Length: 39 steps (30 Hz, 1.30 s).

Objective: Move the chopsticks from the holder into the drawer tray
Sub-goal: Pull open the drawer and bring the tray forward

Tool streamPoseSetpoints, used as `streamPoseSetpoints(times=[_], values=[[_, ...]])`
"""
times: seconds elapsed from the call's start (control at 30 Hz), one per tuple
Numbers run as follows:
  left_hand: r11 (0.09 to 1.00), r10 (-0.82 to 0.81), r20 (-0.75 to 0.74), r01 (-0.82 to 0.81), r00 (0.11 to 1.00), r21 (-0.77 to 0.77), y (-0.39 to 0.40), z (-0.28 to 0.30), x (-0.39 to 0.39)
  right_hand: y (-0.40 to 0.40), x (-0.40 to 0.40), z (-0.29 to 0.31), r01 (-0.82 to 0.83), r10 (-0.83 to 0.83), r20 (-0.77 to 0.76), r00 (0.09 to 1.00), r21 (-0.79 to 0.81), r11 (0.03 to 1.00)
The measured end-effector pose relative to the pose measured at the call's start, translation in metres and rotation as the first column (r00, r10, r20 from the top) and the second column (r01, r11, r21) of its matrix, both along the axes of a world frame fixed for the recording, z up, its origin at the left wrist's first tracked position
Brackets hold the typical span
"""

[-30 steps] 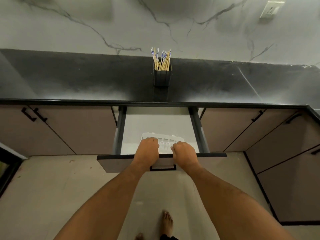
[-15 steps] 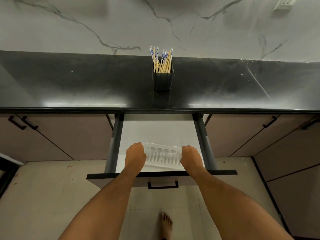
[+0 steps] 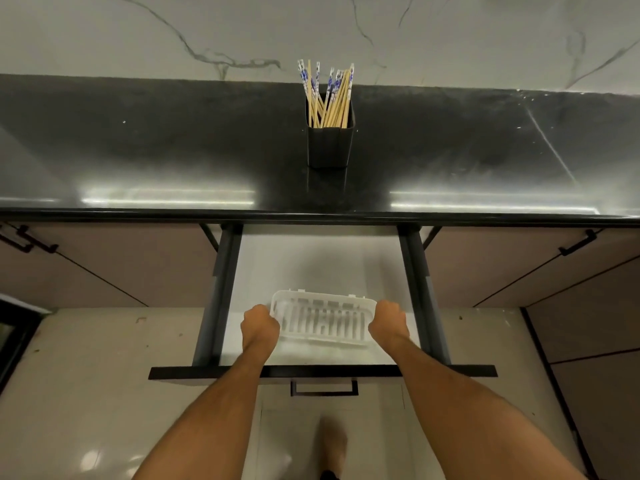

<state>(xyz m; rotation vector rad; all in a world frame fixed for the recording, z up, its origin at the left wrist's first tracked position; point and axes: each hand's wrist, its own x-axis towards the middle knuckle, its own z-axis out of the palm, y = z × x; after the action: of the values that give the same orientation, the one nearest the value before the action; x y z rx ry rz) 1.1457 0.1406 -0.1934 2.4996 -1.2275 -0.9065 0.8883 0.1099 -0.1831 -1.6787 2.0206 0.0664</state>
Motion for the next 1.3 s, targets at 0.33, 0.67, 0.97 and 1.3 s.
streamPoseSetpoints(times=[0.33, 0.67, 0.97, 1.3], values=[[1.000, 0.009, -0.022, -0.009, 1.000, 0.023, 0.004, 0.000, -0.002, -0.005, 0.001, -0.007, 0.010, -0.010, 0.001, 1.000, 0.006, 1.000], [1.000, -0.007, -0.014, 0.007, 1.000, 0.011, 0.007, -0.001, -0.003, -0.006, 0.000, -0.006, -0.008, 0.008, 0.006, 1.000, 0.044, 0.999], [0.963, -0.216, 0.265, 0.249, 0.940, -0.100, -0.024, 0.034, -0.010, -0.032, -0.002, 0.024, -0.166, 0.158, -0.061, 0.986, -0.160, 0.973], [0.782, -0.277, 0.466, 0.479, 0.840, -0.398, -0.106, 0.131, -0.040, -0.109, 0.006, 0.113, -0.332, 0.237, -0.238, 0.942, -0.553, 0.764]])
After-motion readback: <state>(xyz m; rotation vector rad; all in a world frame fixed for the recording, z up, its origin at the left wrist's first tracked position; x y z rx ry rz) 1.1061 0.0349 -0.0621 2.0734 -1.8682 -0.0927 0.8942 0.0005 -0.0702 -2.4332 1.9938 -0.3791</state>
